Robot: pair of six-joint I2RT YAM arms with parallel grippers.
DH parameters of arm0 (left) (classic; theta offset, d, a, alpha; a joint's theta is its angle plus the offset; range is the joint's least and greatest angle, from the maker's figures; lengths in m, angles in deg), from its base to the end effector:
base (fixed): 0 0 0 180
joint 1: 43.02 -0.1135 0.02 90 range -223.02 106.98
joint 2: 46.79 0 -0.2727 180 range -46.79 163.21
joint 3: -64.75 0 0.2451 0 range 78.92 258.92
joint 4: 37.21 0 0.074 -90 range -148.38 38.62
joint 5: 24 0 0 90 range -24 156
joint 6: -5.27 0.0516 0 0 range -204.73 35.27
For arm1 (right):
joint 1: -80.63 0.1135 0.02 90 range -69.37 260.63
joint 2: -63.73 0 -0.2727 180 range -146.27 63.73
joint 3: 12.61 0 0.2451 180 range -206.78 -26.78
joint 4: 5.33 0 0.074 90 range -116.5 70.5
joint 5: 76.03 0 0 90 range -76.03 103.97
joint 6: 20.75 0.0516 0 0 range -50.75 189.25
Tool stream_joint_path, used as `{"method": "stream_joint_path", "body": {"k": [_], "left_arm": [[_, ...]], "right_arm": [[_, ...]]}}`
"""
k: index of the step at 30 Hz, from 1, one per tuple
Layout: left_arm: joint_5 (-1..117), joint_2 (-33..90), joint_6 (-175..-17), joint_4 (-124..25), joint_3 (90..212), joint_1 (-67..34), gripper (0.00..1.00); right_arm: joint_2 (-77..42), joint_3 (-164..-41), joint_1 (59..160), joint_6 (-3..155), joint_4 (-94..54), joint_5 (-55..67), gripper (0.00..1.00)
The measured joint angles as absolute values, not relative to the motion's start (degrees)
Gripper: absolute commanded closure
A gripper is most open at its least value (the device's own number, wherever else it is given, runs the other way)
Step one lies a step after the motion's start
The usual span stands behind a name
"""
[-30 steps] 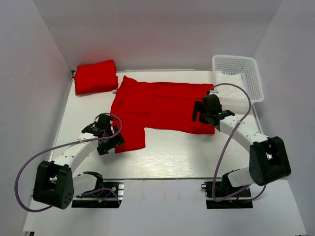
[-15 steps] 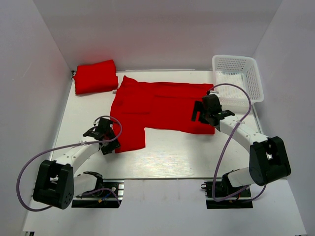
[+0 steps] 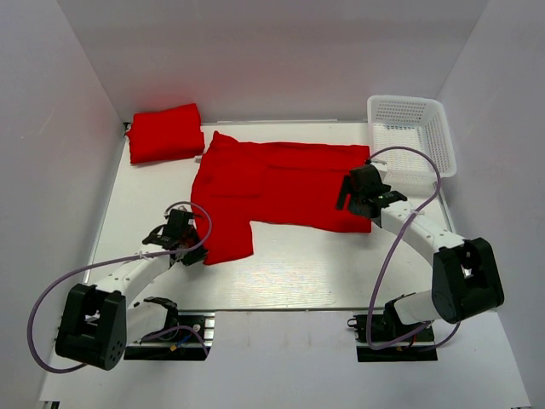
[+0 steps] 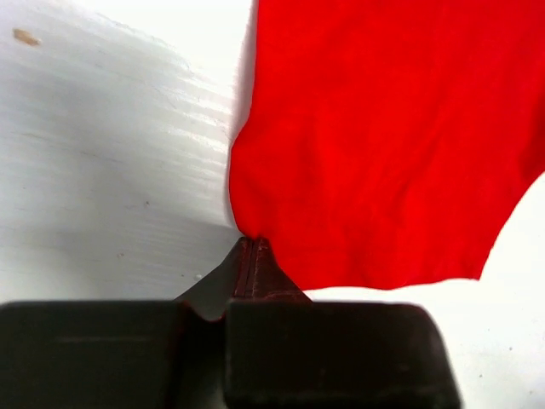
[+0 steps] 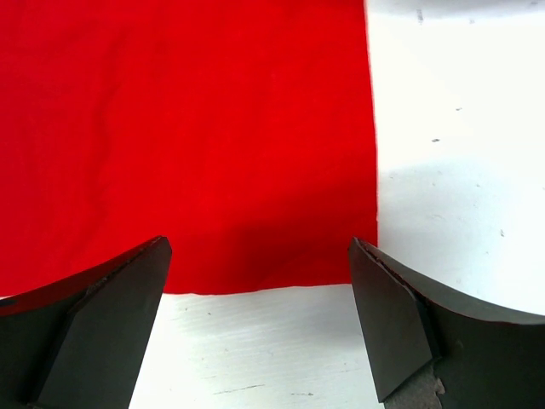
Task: Fold and stack the t-shirts
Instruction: Grap the side of the flattened tshirt closest away from the robot with both arms
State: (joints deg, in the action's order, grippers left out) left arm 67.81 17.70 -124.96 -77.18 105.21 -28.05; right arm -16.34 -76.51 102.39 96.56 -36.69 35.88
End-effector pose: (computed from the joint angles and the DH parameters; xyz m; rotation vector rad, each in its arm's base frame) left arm 0.1757 -0.0453 0.1469 -0.6031 2.6461 -0.2523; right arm 0.2771 0.0899 0.2240 0.2864 2.3071 -0.0342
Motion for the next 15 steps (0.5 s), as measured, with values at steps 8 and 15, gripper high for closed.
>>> {"method": "stream_joint_path", "body": {"k": [8, 15], "left_arm": [[66.4, 14.4, -124.2, -78.6, 105.0, -28.1, 1.0], [66.1, 12.9, -123.4, -80.4, 108.6, -28.1, 1.0]], "right_arm": [[-15.9, -74.3, 101.5, 100.6, -38.7, 39.5, 0.11], [-17.4, -73.1, 100.3, 103.4, -40.5, 39.9, 0.16]]}}
